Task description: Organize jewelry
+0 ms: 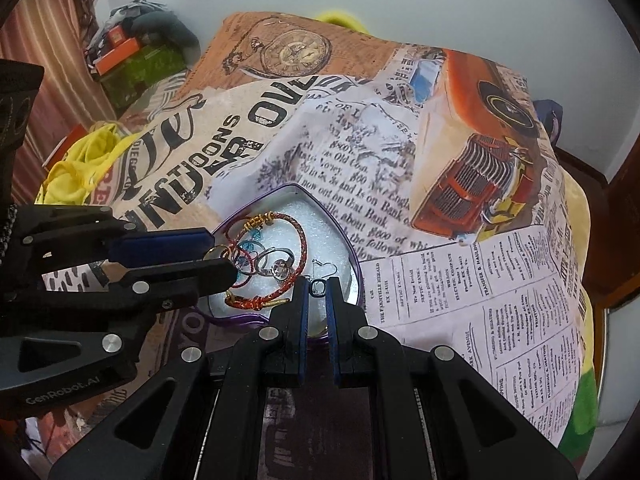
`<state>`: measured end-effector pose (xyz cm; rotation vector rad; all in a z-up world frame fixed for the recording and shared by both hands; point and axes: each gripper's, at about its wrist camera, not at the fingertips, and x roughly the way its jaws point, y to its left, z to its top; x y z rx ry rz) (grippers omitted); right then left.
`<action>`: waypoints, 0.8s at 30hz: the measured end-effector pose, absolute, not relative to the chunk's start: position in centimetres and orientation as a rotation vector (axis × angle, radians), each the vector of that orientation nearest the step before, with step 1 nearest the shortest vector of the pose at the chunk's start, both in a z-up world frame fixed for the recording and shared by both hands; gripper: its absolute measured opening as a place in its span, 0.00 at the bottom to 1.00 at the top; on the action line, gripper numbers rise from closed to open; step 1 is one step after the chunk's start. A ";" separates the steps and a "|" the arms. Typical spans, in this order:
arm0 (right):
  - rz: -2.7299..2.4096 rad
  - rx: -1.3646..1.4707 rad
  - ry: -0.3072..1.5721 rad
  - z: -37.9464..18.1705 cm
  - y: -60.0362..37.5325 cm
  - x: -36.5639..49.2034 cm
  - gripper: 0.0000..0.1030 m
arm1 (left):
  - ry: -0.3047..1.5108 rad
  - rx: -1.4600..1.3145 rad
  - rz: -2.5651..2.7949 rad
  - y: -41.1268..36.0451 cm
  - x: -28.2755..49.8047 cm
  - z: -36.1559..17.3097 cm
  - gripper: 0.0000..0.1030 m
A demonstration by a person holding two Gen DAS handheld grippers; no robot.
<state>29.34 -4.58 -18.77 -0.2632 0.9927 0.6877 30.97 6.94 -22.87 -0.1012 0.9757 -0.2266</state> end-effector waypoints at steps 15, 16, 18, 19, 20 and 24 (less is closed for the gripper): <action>0.664 -0.261 0.940 -15.5 -5.3 27.7 0.28 | 0.934 -0.096 -0.182 7.2 29.0 -19.7 0.21; 0.659 -0.260 0.928 -15.0 -5.4 27.5 0.28 | 0.922 -0.101 -0.178 7.3 28.5 -19.0 0.21; 0.646 -0.248 0.891 -13.3 -6.0 26.7 0.28 | 0.894 -0.106 -0.164 7.3 27.7 -17.6 0.21; 0.644 -0.243 0.877 -12.7 -6.2 26.4 0.28 | 0.880 -0.107 -0.158 7.3 27.3 -17.0 0.21; 0.639 -0.233 0.855 -11.7 -6.6 26.0 0.28 | 0.861 -0.110 -0.153 7.3 26.7 -16.0 0.21; 0.608 -0.193 0.747 -7.4 -8.1 23.6 0.28 | 0.764 -0.114 -0.125 7.1 24.0 -11.9 0.21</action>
